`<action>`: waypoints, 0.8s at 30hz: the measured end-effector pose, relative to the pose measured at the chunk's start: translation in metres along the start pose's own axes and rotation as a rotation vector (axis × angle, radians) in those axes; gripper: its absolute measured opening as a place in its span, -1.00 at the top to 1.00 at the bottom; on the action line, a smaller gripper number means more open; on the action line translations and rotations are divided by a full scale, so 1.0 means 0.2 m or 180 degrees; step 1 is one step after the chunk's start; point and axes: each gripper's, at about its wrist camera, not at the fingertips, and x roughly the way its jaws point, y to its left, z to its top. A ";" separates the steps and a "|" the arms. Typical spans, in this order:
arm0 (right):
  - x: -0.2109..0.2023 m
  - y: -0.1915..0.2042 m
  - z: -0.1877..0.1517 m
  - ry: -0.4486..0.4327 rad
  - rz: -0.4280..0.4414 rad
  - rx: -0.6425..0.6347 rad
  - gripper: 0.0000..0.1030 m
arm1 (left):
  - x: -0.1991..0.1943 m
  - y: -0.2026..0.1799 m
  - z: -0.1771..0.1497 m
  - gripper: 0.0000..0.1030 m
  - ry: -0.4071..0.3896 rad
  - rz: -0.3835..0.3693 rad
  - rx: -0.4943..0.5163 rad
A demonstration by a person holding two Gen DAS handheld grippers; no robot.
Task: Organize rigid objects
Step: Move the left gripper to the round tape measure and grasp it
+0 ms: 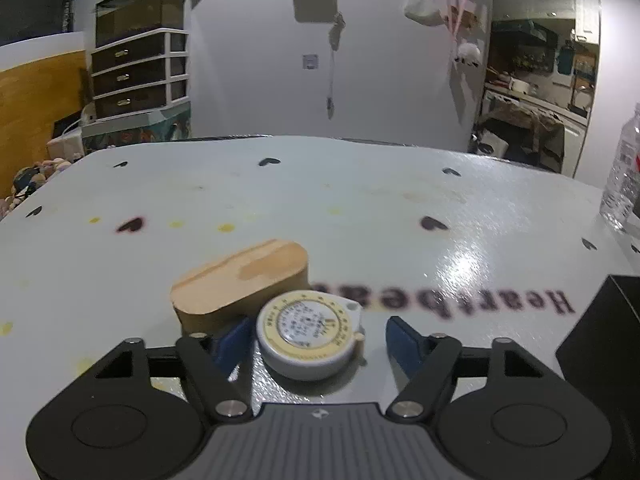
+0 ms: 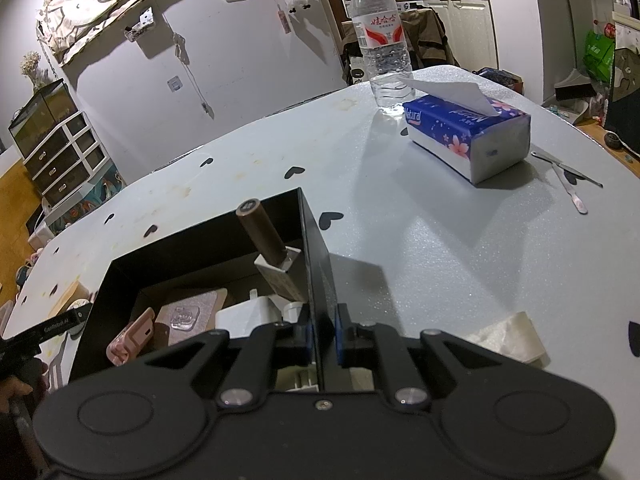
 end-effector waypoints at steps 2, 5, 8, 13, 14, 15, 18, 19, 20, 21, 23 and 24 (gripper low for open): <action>0.00 0.00 0.00 0.0001 -0.0004 -0.0003 0.79 | 0.00 0.00 0.00 -0.17 -0.0026 0.0046 0.0029; 0.00 -0.01 0.00 0.0004 -0.0007 -0.0003 0.79 | -0.01 0.01 0.00 -0.09 -0.0034 0.0047 0.0074; 0.00 0.00 0.00 0.0004 -0.0007 -0.0002 0.79 | -0.03 0.01 -0.02 -0.09 -0.0035 -0.0010 0.0113; 0.00 -0.01 -0.01 0.0005 -0.0008 -0.0003 0.79 | -0.10 -0.03 -0.07 -0.09 -0.0016 -0.0195 0.0203; 0.00 0.00 0.00 0.0006 -0.0009 -0.0005 0.79 | -0.12 -0.04 -0.07 -0.09 0.0004 -0.0252 0.0211; 0.00 -0.01 -0.01 0.0007 -0.0011 -0.0008 0.79 | -0.13 -0.04 -0.08 -0.09 0.0037 -0.0336 0.0195; 0.00 -0.01 0.00 0.0009 -0.0015 -0.0009 0.79 | -0.20 -0.06 -0.07 -0.09 0.0095 -0.0594 0.0047; 0.00 0.00 0.00 0.0008 -0.0014 -0.0010 0.79 | -0.24 -0.08 -0.07 -0.09 0.0040 -0.0629 0.0071; 0.00 0.00 0.00 0.0009 -0.0013 -0.0010 0.79 | -0.27 -0.10 -0.06 -0.09 -0.0015 -0.0664 0.0097; 0.00 -0.01 0.00 0.0010 -0.0014 -0.0012 0.79 | -0.31 -0.11 -0.05 -0.09 -0.0071 -0.0727 0.0112; 0.00 0.00 0.00 0.0008 -0.0016 -0.0011 0.79 | -0.39 -0.16 -0.02 -0.09 -0.0172 -0.0924 0.0163; 0.00 0.00 0.00 0.0007 -0.0015 -0.0009 0.79 | -0.44 -0.19 0.00 -0.09 -0.0224 -0.1035 0.0225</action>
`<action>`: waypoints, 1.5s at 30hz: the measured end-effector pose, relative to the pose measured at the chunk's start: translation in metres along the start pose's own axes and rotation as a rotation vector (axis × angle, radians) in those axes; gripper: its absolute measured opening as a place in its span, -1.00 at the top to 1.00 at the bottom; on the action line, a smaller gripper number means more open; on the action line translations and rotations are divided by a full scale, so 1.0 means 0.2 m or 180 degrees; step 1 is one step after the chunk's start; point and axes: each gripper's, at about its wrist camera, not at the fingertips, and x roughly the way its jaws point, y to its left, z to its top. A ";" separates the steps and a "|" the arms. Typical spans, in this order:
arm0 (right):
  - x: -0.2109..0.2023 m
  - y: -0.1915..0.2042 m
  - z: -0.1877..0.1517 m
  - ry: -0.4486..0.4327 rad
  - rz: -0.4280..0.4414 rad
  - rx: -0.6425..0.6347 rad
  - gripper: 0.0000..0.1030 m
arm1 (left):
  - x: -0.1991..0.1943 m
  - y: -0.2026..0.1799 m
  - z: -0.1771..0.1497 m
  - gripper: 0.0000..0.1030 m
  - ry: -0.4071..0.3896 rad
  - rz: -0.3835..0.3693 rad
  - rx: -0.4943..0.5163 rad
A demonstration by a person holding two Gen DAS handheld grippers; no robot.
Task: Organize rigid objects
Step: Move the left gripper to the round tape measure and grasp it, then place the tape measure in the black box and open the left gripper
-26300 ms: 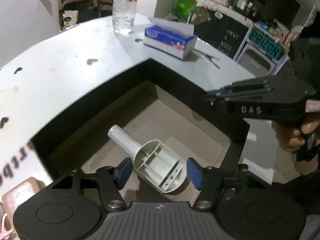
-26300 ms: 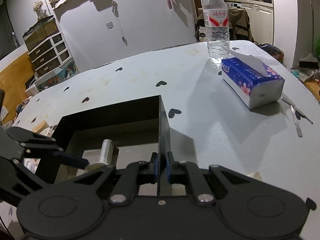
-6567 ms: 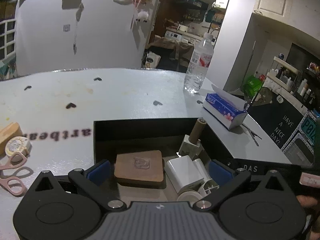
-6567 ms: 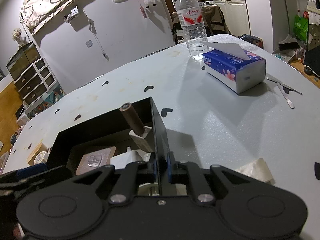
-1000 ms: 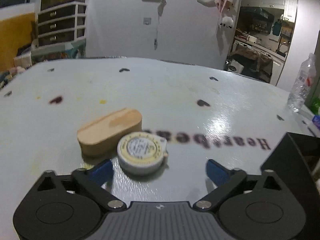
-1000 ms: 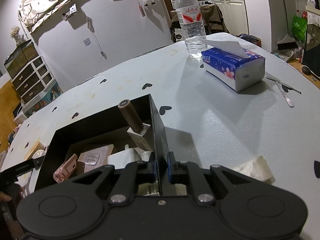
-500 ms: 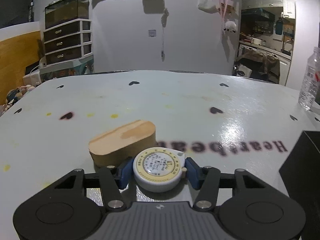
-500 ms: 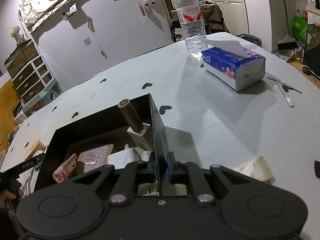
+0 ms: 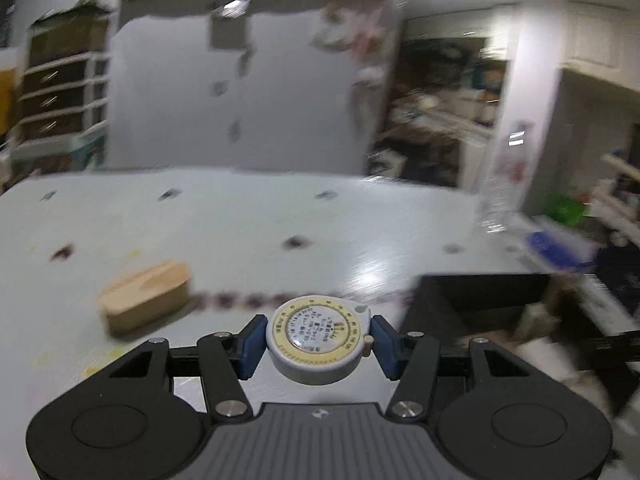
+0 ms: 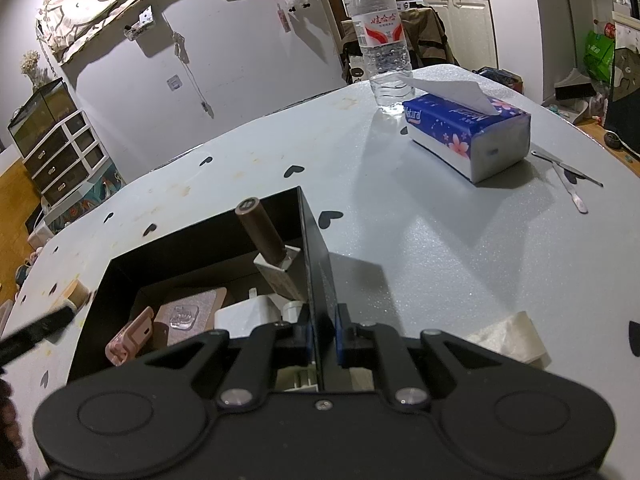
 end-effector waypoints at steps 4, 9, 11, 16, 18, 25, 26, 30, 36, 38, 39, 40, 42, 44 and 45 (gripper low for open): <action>0.00 0.00 0.00 0.0003 0.0002 -0.0001 0.79 | -0.07 -0.19 0.02 -0.09 0.0017 -0.0501 0.0297; 0.00 0.00 0.00 0.0009 -0.0001 -0.0005 0.79 | -0.06 -0.37 0.00 -0.09 0.0185 -0.0943 0.0608; 0.00 0.00 0.00 0.0008 -0.0001 -0.0003 0.79 | -0.04 -0.42 -0.02 -0.09 0.0262 -0.1057 0.0690; 0.00 0.00 0.00 0.0008 -0.0014 -0.0023 0.79 | -0.01 -0.52 -0.06 -0.09 0.0391 -0.1198 0.0829; 0.00 0.01 0.00 0.0010 -0.0010 -0.0025 0.79 | 0.01 -0.54 -0.07 -0.09 0.0440 -0.1201 0.0863; 0.00 0.02 0.00 0.0009 -0.0023 -0.0053 0.80 | 0.05 -0.56 -0.10 -0.09 0.0565 -0.1136 0.0956; 0.00 0.02 0.00 0.0008 -0.0027 -0.0058 0.80 | 0.05 -0.56 -0.10 -0.09 0.0568 -0.1129 0.0961; 0.00 0.02 0.00 0.0008 -0.0031 -0.0060 0.80 | 0.05 -0.56 -0.10 -0.09 0.0576 -0.1099 0.0983; 0.00 0.02 0.00 0.0007 -0.0033 -0.0064 0.80 | 0.07 -0.55 -0.11 -0.28 0.0628 -0.1065 0.0906; 0.00 0.02 0.00 0.0009 -0.0034 -0.0066 0.80 | 0.06 -0.55 -0.11 -0.54 0.0610 -0.1103 0.0901; 0.00 0.02 0.00 0.0009 -0.0036 -0.0065 0.80 | 0.06 -0.55 -0.11 -0.61 0.0601 -0.1129 0.0899; 0.00 0.02 0.00 0.0009 -0.0037 -0.0065 0.80 | 0.05 -0.55 -0.11 -0.62 0.0602 -0.1153 0.0898; 0.00 0.02 0.00 0.0009 -0.0041 -0.0069 0.81 | 0.05 -0.56 -0.12 -0.62 0.0617 -0.1182 0.0897; 0.00 0.02 0.00 0.0009 -0.0051 -0.0079 0.81 | 0.05 -0.56 -0.12 -0.64 0.0613 -0.1174 0.0891; 0.00 0.02 0.00 0.0008 -0.0058 -0.0088 0.81 | 0.05 -0.56 -0.12 -0.66 0.0611 -0.1174 0.0888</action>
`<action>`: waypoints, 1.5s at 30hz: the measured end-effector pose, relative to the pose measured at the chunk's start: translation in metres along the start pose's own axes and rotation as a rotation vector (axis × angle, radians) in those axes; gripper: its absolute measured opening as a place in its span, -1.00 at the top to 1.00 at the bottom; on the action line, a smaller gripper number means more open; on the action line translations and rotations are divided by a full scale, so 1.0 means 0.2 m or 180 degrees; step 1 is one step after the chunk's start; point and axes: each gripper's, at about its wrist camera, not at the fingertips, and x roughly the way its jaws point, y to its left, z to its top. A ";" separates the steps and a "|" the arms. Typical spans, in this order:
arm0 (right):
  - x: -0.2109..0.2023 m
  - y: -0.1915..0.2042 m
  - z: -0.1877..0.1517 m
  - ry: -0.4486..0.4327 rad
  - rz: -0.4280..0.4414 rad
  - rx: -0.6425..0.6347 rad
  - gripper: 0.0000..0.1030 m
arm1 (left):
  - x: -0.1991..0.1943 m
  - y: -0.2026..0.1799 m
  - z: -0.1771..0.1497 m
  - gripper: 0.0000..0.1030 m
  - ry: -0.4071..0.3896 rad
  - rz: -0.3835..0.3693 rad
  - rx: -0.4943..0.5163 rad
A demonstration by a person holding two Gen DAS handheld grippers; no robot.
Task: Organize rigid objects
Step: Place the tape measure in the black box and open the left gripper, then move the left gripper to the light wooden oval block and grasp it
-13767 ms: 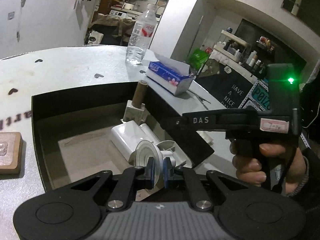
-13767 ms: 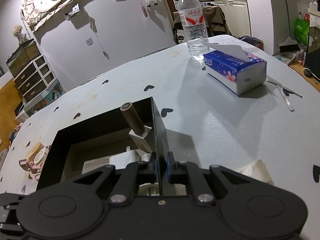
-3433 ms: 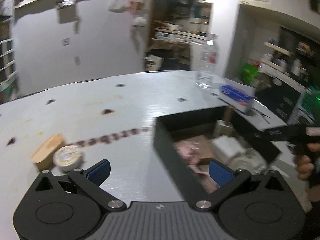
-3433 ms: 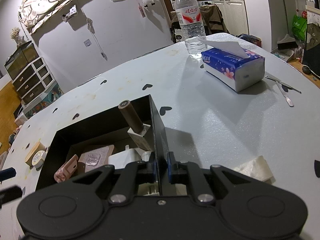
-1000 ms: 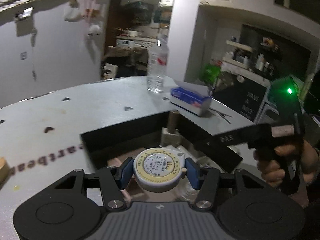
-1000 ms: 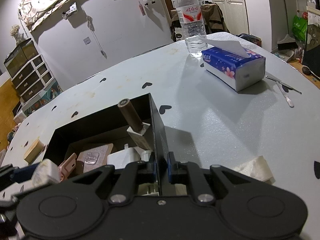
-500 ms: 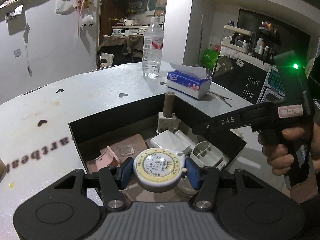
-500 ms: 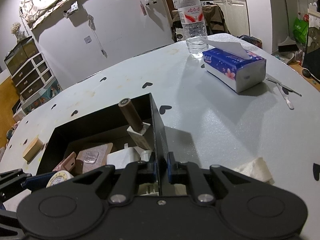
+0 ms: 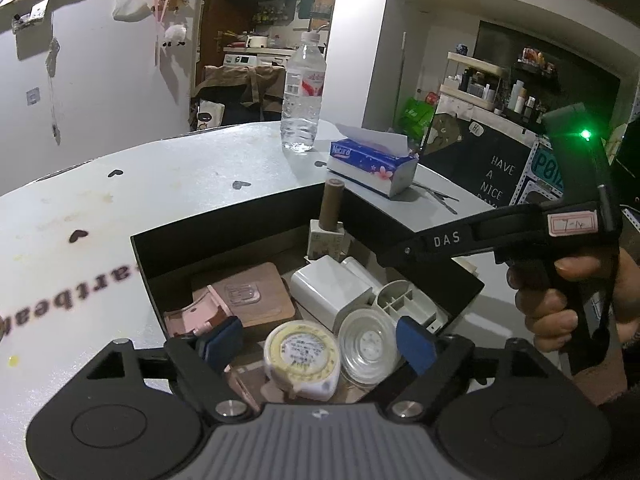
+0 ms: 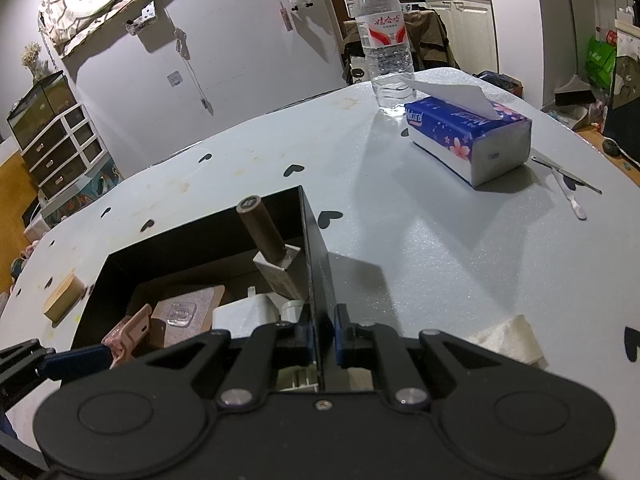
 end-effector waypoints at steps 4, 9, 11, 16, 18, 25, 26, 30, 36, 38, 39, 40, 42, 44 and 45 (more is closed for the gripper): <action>0.00 0.01 0.00 -0.0002 -0.0023 -0.0020 0.82 | -0.01 0.00 -0.01 -0.71 -0.0024 -0.0004 -0.0009; 0.00 0.01 0.00 -0.0001 -0.0027 -0.0022 0.82 | -0.02 0.00 -0.01 -0.72 -0.0037 -0.0004 -0.0013; 0.00 0.02 0.00 -0.0004 -0.0050 -0.0050 0.83 | -0.03 0.00 -0.01 -0.72 -0.0058 0.0000 -0.0007; -0.03 0.05 -0.01 -0.0054 -0.0145 -0.0191 0.87 | -0.07 0.02 -0.01 -0.72 -0.0133 0.0063 -0.0038; -0.04 0.06 -0.02 -0.0084 -0.0181 -0.0234 0.88 | -0.09 0.04 0.00 -0.72 -0.0164 0.0092 -0.0068; -0.10 0.08 -0.03 -0.0152 -0.0235 -0.0327 0.90 | -0.19 0.14 -0.01 -0.72 -0.0348 0.0227 -0.0261; -0.10 0.08 -0.03 -0.0143 -0.0235 -0.0329 0.90 | -0.20 0.15 -0.01 -0.72 -0.0372 0.0258 -0.0296; -0.09 0.05 -0.03 -0.0151 -0.0163 -0.0185 0.89 | -0.27 0.25 -0.02 -0.72 -0.0471 0.0429 -0.0455; -0.08 0.06 -0.04 -0.0120 -0.0168 -0.0144 0.89 | -0.37 0.43 -0.06 -0.72 -0.0586 0.0735 -0.0692; -0.08 0.07 -0.03 -0.0111 -0.0188 -0.0185 0.89 | -0.39 0.48 -0.06 -0.72 -0.0603 0.0853 -0.0722; -0.08 0.08 -0.03 -0.0110 -0.0211 -0.0224 0.90 | -0.39 0.51 -0.07 -0.72 -0.0608 0.0919 -0.0728; -0.08 0.08 -0.03 -0.0109 -0.0229 -0.0256 0.90 | -0.40 0.54 -0.07 -0.72 -0.0609 0.0983 -0.0725; -0.08 0.09 -0.03 -0.0109 -0.0250 -0.0290 0.91 | -0.40 0.60 -0.07 -0.72 -0.0593 0.1100 -0.0714; -0.08 0.10 -0.04 -0.0112 -0.0269 -0.0314 0.91 | -0.38 0.67 -0.07 -0.72 -0.0544 0.1251 -0.0683; -0.08 0.10 -0.04 -0.0116 -0.0286 -0.0329 0.91 | -0.37 0.70 -0.07 -0.72 -0.0515 0.1327 -0.0656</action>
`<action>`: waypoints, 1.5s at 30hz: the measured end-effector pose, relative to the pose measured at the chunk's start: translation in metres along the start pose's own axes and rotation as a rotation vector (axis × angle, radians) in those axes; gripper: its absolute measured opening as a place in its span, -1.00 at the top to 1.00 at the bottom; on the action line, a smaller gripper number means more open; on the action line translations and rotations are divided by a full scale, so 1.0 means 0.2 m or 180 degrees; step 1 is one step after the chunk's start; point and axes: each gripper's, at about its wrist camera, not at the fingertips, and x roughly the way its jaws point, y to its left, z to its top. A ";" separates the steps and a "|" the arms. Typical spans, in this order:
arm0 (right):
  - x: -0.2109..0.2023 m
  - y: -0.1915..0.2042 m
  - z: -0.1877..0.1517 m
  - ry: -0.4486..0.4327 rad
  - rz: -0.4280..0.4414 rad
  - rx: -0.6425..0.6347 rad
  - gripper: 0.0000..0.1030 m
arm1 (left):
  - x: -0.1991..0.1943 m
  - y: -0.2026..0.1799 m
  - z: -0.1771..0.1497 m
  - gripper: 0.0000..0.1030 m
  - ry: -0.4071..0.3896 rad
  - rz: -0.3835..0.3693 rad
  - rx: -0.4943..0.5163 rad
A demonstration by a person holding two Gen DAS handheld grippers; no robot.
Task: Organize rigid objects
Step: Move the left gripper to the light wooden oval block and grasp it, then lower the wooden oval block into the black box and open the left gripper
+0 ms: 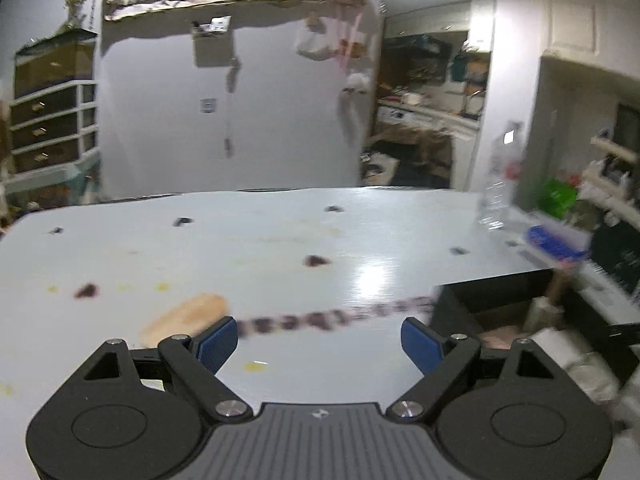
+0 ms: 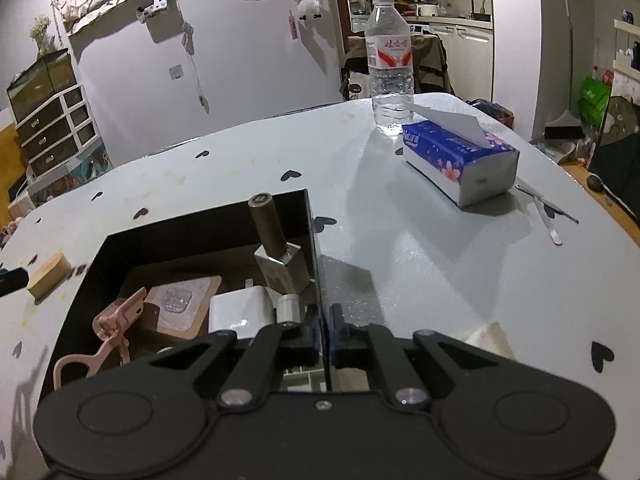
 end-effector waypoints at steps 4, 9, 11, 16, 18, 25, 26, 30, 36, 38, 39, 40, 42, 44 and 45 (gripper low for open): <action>0.00 0.01 0.00 -0.0003 -0.0047 -0.0004 0.91 | 0.12 0.10 0.00 -0.72 0.0133 0.0230 0.0077; 0.00 0.01 0.00 -0.0009 -0.0084 0.0041 0.90 | 0.27 0.20 -0.01 -0.74 0.0322 0.0621 -0.0277; 0.00 0.02 0.00 -0.0013 -0.0093 0.0052 0.89 | 0.30 0.21 0.00 -0.90 0.0314 0.0770 -0.0524; 0.00 0.02 0.00 -0.0017 -0.0110 0.0030 0.89 | 0.37 0.23 0.01 -0.97 0.0253 0.1045 -0.0914; 0.00 0.02 0.00 -0.0017 -0.0102 0.0026 0.89 | 0.39 0.22 0.01 -0.98 0.0225 0.1162 -0.0946; 0.01 0.01 -0.01 -0.0001 -0.0066 0.0042 0.90 | 0.50 0.21 -0.01 -0.98 0.0219 0.1473 -0.0871; 0.01 0.01 -0.01 0.0002 -0.0061 0.0046 0.90 | 0.51 0.21 -0.01 -0.98 0.0242 0.1521 -0.0826; 0.01 0.01 -0.01 0.0005 -0.0055 0.0043 0.90 | 0.52 0.26 -0.02 -0.95 0.0249 0.1483 -0.0854; 0.01 0.01 -0.01 0.0007 -0.0053 0.0055 0.90 | 0.50 0.28 -0.02 -0.71 0.0270 0.1261 -0.0680; 0.01 0.01 -0.01 0.0011 -0.0055 0.0054 0.90 | 0.46 0.26 -0.02 -0.71 0.0241 0.1109 -0.0692; 0.01 0.01 -0.01 0.0012 -0.0056 0.0052 0.90 | 0.44 0.25 -0.01 -0.71 0.0208 0.1023 -0.0675; 0.01 0.01 -0.01 0.0012 -0.0056 0.0053 0.90 | 0.41 0.23 0.00 -0.71 0.0169 0.0915 -0.0643; 0.01 0.01 -0.01 0.0010 -0.0052 0.0059 0.90 | 0.35 0.16 0.02 -0.71 0.0094 0.0625 -0.0560; 0.01 0.01 -0.01 0.0009 -0.0045 0.0068 0.90 | 0.29 0.09 0.05 -0.71 0.0073 0.0346 -0.0473; 0.01 0.01 -0.01 0.0009 -0.0044 0.0072 0.90 | 0.27 0.05 0.06 -0.71 0.0068 0.0227 -0.0444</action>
